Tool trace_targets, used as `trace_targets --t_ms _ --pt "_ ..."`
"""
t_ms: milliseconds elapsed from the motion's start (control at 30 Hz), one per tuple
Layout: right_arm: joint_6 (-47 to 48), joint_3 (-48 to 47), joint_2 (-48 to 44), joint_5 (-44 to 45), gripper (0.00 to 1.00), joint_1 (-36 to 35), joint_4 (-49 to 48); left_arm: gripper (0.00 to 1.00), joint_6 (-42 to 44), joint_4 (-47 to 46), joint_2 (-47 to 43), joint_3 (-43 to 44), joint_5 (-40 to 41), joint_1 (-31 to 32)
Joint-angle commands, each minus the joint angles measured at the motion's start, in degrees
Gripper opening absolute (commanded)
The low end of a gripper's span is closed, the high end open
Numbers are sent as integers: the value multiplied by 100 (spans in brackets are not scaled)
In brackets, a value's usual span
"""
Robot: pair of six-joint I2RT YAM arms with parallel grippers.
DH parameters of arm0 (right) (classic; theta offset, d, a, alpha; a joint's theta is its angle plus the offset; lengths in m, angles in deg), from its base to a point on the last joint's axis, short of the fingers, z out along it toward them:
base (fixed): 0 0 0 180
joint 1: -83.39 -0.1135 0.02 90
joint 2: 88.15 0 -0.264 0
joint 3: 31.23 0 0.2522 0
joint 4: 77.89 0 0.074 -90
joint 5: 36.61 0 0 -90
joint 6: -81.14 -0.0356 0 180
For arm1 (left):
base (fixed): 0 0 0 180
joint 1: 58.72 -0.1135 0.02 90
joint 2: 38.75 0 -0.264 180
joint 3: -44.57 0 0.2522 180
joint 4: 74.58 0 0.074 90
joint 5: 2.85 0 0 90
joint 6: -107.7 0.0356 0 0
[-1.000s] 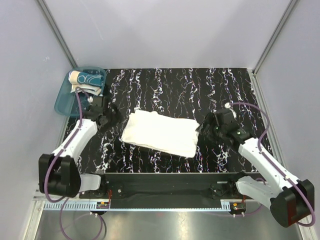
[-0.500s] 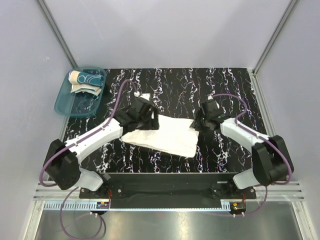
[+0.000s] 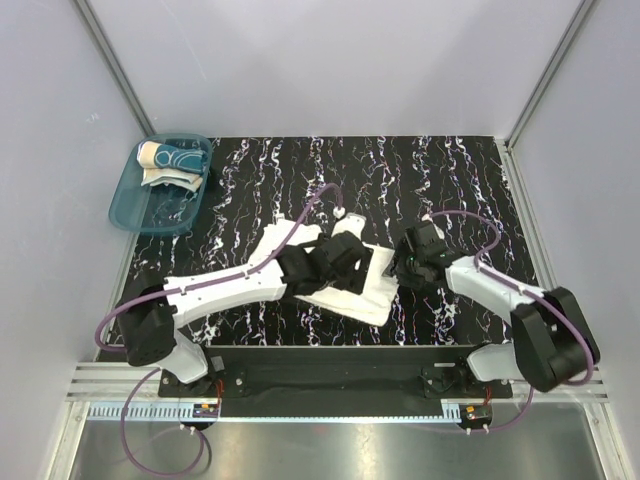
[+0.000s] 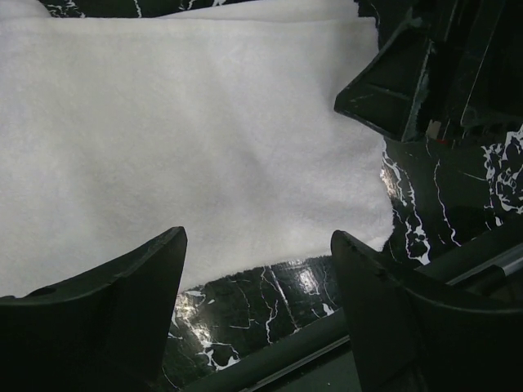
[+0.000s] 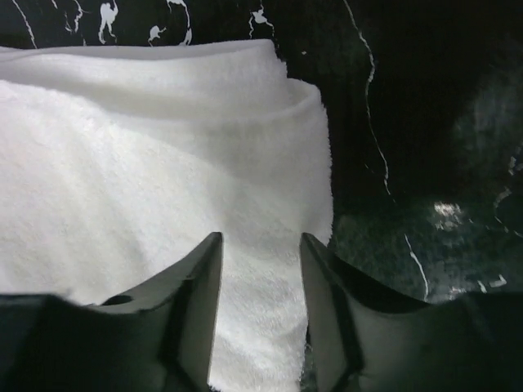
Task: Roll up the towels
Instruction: Roll the towel
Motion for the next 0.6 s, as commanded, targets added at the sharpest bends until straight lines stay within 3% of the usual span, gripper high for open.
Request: trace_targets --t_ms 0,33,100,267,433,567 --pt "-50 -460 -591 472 57 -45 665 75 196 -528 -81 170 633 200" --pt "38 -689 -662 586 74 -45 806 75 240 -643 -99 126 607 305" --pt "353 -1550 -654 999 86 77 1438 75 564 -1038 -73 82 492 463" --pt "812 -3106 -486 1404 91 1087 2703 75 1154 -1734 260 -129 493 1079" --pt "1049 -3276 -767 1019 91 2089 2969 75 1172 -2033 919 46 334 1342" --pt "1120 -2978 -1048 808 92 2301 3022 75 1277 -1753 1568 520 622 1563"
